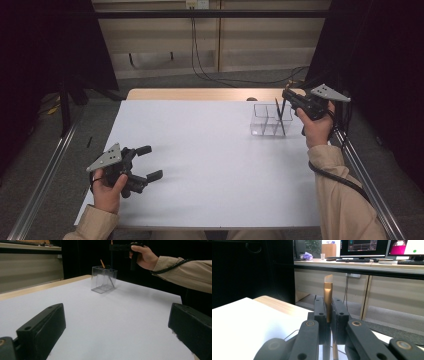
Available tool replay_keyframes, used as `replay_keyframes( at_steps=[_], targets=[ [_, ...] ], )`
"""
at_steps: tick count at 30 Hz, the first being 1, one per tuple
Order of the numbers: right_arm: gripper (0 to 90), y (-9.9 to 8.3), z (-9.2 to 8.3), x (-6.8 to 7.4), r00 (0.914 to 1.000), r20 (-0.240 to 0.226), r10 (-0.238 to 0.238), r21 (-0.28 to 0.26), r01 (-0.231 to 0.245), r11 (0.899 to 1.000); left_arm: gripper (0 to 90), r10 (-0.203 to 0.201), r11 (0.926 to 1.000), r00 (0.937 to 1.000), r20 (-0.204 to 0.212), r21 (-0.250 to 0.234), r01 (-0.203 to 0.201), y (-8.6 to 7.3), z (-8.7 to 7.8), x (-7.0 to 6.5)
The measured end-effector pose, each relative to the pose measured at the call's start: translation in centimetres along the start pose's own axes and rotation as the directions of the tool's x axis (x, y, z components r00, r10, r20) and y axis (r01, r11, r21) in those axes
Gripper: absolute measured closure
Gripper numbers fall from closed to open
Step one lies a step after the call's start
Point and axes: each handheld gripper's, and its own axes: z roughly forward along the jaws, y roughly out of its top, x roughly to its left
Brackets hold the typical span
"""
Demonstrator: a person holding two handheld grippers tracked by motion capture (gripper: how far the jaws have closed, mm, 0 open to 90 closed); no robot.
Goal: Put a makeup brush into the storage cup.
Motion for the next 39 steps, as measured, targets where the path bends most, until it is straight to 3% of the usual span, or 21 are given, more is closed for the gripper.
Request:
replay_keyframes(
  at_steps=[28,29,31,32,34,39],
  targets=[
    [83.9,-1.0,-0.4,0.1,0.9998,-0.007,0.018,0.027,-0.017,0.999,1.3,0.003,1.0,1.0,-0.004,-0.006,-0.003,0.2,-0.1,-0.1],
    [80.5,-1.1,-0.4,0.1,0.9996,-0.011,0.025,0.03,-0.024,0.999,1.3,0.004,1.0,1.0,-0.005,-0.005,-0.004,0.2,-0.1,-0.1],
    [57.3,-1.1,-0.3,0.2,0.9992,-0.021,0.033,0.047,-0.032,0.998,1.3,0.004,1.0,1.0,-0.005,-0.006,-0.004,0.2,0.0,-0.1],
    [49.4,-1.1,-0.3,0.3,0.9997,-0.009,0.023,0.057,-0.023,0.998,1.3,0.004,1.0,1.0,-0.004,-0.006,-0.004,0.2,0.0,-0.1],
    [33.4,-1.1,-0.3,0.4,0.9988,-0.012,0.048,0.064,-0.047,0.997,1.3,0.004,1.0,1.0,-0.001,-0.005,-0.004,0.2,0.1,0.0],
    [19.6,-1.2,-0.6,0.4,0.9986,-0.001,0.052,0.068,-0.052,0.996,1.3,0.003,1.0,1.0,0.003,-0.006,-0.003,0.3,0.3,0.0]
  ],
)
